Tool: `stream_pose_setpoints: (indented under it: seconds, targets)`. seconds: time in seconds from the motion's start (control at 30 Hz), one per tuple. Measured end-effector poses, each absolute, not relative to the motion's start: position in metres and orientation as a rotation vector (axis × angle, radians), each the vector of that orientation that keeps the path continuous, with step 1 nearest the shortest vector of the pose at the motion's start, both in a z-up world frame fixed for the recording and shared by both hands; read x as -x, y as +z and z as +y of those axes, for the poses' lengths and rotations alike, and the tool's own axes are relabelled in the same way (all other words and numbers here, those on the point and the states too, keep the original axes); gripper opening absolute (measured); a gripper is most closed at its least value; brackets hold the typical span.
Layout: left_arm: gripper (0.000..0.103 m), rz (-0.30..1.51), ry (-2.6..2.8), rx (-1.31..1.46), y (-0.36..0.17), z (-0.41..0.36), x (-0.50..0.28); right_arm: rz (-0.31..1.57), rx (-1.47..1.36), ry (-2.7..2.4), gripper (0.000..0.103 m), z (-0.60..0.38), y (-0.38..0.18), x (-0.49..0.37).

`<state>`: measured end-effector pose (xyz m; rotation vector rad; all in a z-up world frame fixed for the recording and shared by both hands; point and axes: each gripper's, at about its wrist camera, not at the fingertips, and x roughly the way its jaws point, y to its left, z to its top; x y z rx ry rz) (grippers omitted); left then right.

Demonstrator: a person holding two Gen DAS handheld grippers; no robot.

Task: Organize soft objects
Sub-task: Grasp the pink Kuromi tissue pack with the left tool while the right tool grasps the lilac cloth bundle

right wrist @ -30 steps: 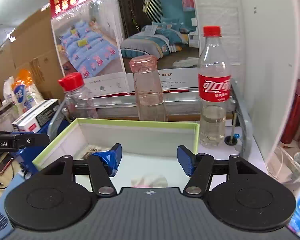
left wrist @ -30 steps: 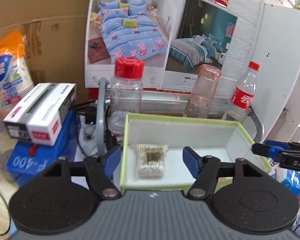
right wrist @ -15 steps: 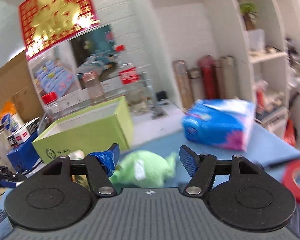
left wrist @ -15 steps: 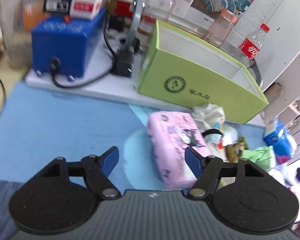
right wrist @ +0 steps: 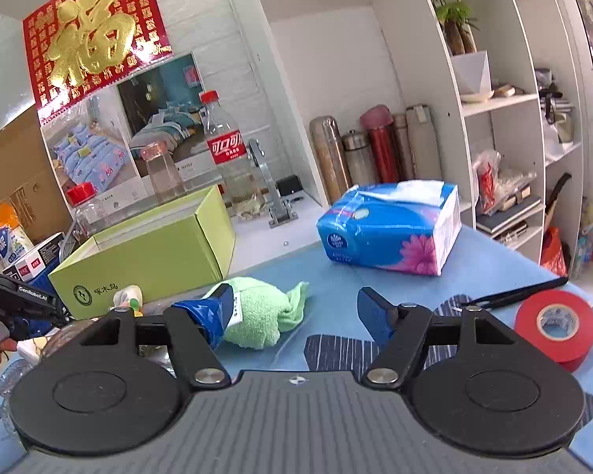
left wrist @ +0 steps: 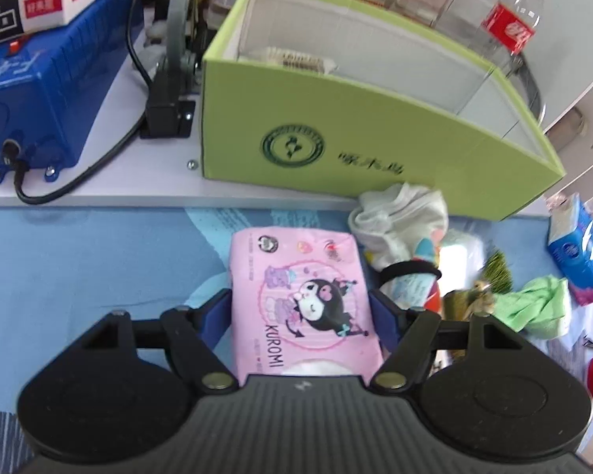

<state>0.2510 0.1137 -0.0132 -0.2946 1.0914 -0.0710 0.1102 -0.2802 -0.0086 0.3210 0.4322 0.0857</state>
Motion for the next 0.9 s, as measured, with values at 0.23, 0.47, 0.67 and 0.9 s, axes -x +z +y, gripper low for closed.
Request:
stream_pose_setpoints:
  seconds: [0.23,0.47,0.67,0.9]
  targets:
    - [0.078,1.067,-0.094,0.359,-0.014,0.152,-0.230,0.452,-0.317,0.081,0.056,-0.281,-0.011,-0.110]
    - [0.087,0.971,0.068,0.357,-0.001,0.208,-0.184,0.494,-0.270,0.092,0.057,-0.275,-0.013,-0.103]
    - [0.087,0.972,0.056,0.351,-0.009,0.227,-0.161,0.494,-0.263,0.094,0.058,-0.268,-0.011,-0.100]
    - [0.089,0.957,0.105,0.227,-0.023,0.211,-0.151,0.508,-0.204,0.135,0.059,-0.257,-0.007,-0.091]
